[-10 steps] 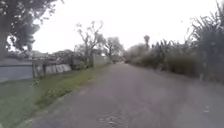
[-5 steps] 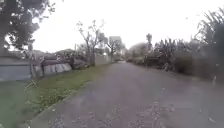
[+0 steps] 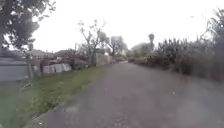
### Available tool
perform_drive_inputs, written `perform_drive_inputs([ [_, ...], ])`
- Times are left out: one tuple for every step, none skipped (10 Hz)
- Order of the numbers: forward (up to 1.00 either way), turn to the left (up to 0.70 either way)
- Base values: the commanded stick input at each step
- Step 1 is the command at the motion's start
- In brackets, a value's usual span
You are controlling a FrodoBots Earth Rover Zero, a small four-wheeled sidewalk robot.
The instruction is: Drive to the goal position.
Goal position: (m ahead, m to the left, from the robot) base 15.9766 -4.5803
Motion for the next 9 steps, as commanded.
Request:
perform_drive_inputs([
  [0.70, -0.14],
  [0.70, -0.14],
  [0.70, -0.14],
  [0.70, -0.14],
  [0.70, -0.14],
  [0.70, -0.14],
  [0.70, -0.14],
  [0.70, -0.14],
  [0.70, -0.14],
])
